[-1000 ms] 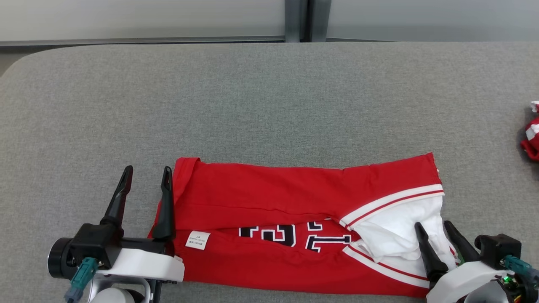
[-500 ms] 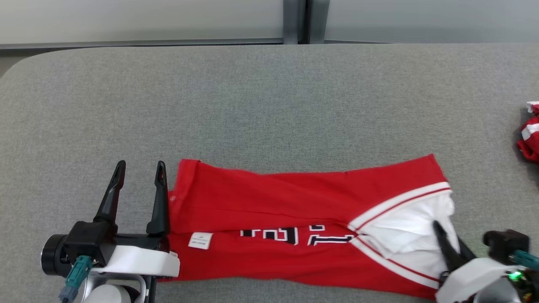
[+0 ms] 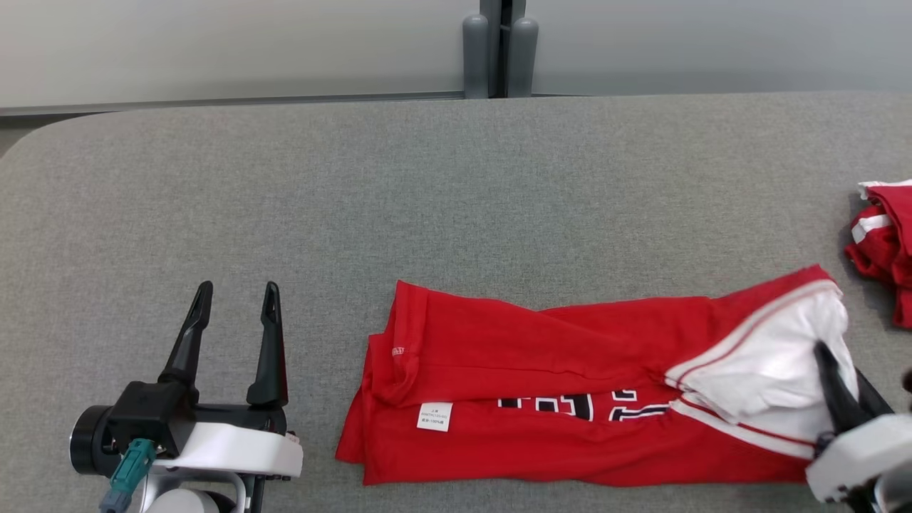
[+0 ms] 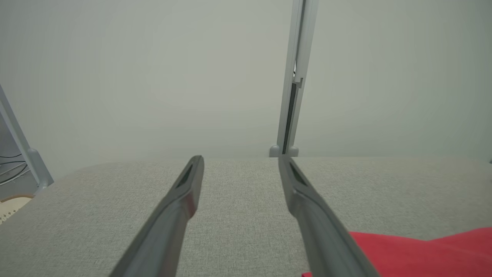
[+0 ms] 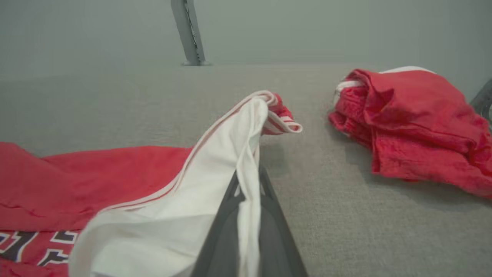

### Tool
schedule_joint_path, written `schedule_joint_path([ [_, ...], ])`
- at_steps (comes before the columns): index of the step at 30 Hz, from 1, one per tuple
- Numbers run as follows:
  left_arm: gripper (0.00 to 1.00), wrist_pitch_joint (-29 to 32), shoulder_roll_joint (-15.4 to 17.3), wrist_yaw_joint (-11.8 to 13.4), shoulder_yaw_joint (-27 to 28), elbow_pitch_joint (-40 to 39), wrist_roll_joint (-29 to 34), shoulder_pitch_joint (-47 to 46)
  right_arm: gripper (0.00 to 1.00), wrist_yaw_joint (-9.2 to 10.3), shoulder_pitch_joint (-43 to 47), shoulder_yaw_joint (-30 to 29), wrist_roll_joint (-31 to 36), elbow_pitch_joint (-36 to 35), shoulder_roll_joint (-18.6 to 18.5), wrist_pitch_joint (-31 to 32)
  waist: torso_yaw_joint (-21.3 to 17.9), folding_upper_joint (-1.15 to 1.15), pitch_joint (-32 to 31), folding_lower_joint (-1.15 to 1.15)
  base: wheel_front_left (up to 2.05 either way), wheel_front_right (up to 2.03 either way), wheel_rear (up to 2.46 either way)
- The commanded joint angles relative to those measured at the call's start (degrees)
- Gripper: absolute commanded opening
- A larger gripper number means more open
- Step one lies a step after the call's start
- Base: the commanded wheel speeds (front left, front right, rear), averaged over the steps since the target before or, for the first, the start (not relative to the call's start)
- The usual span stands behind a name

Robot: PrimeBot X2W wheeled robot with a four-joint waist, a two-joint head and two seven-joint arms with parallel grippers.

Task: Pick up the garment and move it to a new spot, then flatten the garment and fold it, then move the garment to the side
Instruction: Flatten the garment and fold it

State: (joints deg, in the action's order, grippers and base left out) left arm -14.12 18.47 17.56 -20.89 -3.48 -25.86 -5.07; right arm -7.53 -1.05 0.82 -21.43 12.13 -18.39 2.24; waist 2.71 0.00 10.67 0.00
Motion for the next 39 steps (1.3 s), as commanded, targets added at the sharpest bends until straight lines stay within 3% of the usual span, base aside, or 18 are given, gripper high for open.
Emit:
schedule_joint_path([
  [1,1.00,0.13,0.27,0.28,0.16,0.23,-0.46,0.46,0.00,0.09,-1.05,1.10,0.33,-2.22,0.36,0.73,-0.04,0.00,-0.59,0.00,0.00,0.00,0.00],
  [6,1.00,0.62,0.40,0.50,-0.05,0.40,-0.64,1.02,0.00,0.05,-4.38,9.62,1.79,-10.87,2.55,4.90,0.12,0.00,-2.28,0.00,0.00,0.00,0.00],
  [10,1.00,1.02,0.58,0.43,-0.32,0.16,-0.75,0.74,0.00,0.05,-8.19,19.31,-0.24,-11.70,6.20,6.94,0.94,0.00,-2.84,0.00,0.00,0.00,0.00],
  [17,1.00,1.15,-0.01,-0.19,-1.48,0.18,-0.56,-0.38,0.00,0.05,-15.35,34.40,-5.15,-2.67,12.77,5.10,4.08,0.00,-2.01,0.00,0.00,0.00,0.00],
  [25,1.00,0.63,-0.79,-1.17,-2.23,1.92,-0.70,-2.00,0.00,0.05,-19.85,39.00,-9.22,9.78,14.90,0.31,6.53,0.00,-0.53,0.00,0.00,0.00,0.00],
  [26,1.00,0.50,-0.86,-1.26,-2.18,2.11,-0.73,-2.19,0.29,0.05,-20.47,39.33,-9.65,10.91,15.02,-0.40,6.60,0.00,-0.29,0.00,0.00,0.00,0.00],
  [27,1.00,0.46,-0.90,-1.21,-2.08,2.25,-0.77,-2.49,0.72,0.05,-20.96,39.60,-10.25,11.82,15.08,-1.12,6.61,0.00,-0.10,0.00,0.00,0.00,0.00],
  [28,1.00,0.31,-0.88,-1.27,-1.91,2.45,-0.79,-2.70,1.00,0.05,-21.46,39.89,-10.52,12.42,15.17,-2.20,6.58,0.00,0.00,0.00,0.00,0.00,0.00],
  [34,1.00,-0.15,-0.79,-1.15,-1.23,3.21,-0.50,-2.97,1.00,0.05,-24.59,41.39,-12.11,10.86,15.23,-9.54,5.26,0.00,0.44,0.00,0.00,0.00,0.00],
  [39,1.00,-0.45,-0.58,-1.17,-0.82,3.55,-0.24,-2.90,1.00,0.05,-25.68,36.06,-10.91,7.05,12.87,-14.62,3.29,0.00,0.05,0.00,0.00,0.00,0.00],
])
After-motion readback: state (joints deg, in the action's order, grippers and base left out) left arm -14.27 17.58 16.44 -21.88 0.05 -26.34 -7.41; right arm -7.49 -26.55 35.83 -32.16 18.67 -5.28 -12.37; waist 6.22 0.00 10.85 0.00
